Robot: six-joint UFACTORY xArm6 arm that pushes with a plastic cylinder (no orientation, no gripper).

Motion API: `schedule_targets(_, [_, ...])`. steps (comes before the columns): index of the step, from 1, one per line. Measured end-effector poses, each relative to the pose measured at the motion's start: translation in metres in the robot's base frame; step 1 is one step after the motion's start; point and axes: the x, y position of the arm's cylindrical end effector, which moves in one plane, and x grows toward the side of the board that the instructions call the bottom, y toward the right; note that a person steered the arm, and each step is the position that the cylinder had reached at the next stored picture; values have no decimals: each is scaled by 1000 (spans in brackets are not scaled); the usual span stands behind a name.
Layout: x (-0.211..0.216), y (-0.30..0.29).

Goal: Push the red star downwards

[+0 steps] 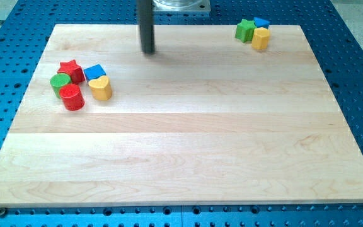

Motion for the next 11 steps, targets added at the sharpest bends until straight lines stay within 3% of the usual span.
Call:
schedule_targets(2, [49, -108])
schedule_targets(3, [71, -114])
schedule_targets(5, [155, -113])
schedule_targets(7, [122, -146])
schedule_targets(11, [158, -190])
